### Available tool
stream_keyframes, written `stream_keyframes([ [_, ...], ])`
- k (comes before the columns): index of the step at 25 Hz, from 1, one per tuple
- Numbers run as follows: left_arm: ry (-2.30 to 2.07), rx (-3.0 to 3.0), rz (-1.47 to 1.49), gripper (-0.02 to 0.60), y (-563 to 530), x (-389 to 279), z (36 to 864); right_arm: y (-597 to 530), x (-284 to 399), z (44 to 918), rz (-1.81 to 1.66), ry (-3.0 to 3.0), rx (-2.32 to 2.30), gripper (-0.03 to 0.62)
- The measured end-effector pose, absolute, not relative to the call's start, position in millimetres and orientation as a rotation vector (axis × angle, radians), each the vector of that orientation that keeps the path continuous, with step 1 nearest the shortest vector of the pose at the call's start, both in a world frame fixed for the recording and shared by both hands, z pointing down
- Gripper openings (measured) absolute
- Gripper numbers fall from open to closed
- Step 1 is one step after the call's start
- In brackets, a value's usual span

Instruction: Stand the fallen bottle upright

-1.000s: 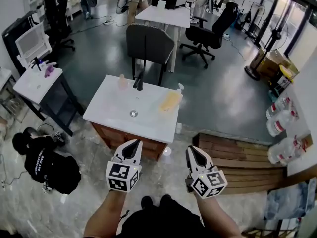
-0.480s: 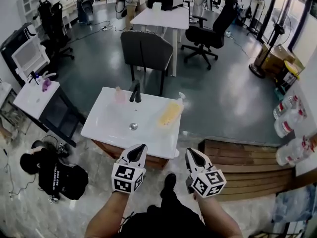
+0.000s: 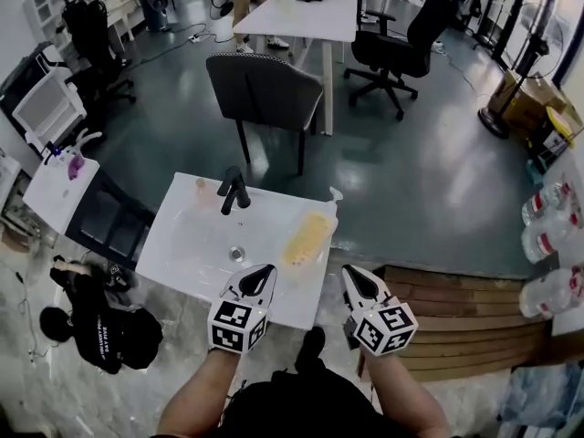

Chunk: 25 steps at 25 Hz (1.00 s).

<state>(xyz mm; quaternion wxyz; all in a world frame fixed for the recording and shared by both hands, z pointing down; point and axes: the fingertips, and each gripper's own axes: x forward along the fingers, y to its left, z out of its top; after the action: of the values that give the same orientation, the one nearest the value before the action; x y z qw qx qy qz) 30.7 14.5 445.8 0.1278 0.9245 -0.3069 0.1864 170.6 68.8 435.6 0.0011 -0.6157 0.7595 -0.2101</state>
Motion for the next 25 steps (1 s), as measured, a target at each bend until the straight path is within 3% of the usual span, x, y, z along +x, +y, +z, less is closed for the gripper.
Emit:
stream_keyframes([
  [9, -0.758, 2.668, 0.637, 0.023, -32.0, 62.9, 481.2, 9.5, 198.7, 458.3, -0.744, 2.423, -1.973, 0.055],
  [17, -0.498, 2.640, 0.697, 0.162, -51.2, 57.3, 520.2, -18.8, 198.6, 476.2, -0.810, 2.331, -2.153, 0.066],
  [25, -0.359, 2.564, 0.779, 0.253, -46.9, 52.3, 565.0, -29.4, 183.2, 517.7, -0.948, 2.371, -2.135, 0.115],
])
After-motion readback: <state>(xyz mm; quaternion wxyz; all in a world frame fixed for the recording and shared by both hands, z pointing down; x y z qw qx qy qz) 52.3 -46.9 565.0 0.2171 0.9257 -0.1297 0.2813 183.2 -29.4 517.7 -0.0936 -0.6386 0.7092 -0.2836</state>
